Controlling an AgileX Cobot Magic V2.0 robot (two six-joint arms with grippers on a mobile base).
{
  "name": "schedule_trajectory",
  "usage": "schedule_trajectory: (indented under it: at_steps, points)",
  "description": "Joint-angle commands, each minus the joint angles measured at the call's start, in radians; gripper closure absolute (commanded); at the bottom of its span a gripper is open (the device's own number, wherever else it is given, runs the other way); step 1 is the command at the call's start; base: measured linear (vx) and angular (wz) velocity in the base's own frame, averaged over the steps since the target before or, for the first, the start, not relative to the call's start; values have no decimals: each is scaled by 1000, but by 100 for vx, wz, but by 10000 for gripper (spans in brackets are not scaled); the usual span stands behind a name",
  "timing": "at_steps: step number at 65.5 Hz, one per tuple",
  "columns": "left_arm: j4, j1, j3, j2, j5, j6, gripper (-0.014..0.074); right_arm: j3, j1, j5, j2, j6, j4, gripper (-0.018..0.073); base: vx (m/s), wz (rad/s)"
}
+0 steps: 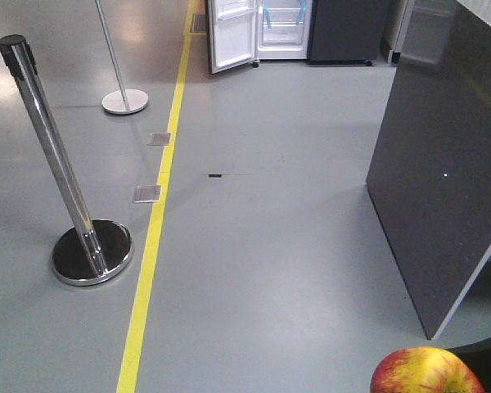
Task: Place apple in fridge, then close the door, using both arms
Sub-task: 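Drive the base toward the open white refrigerator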
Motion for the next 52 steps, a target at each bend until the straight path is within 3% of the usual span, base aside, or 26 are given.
schedule_trajectory:
  at_steps: [1,52]
  points:
    - [-1,3,30,-16,-74,-7,602,-27,-2,-58,-1,-8,18,492,5,7]
    - [-1,3,30,-16,-74,-7,602,-27,-2,-58,-1,-8,18,492,6,5]
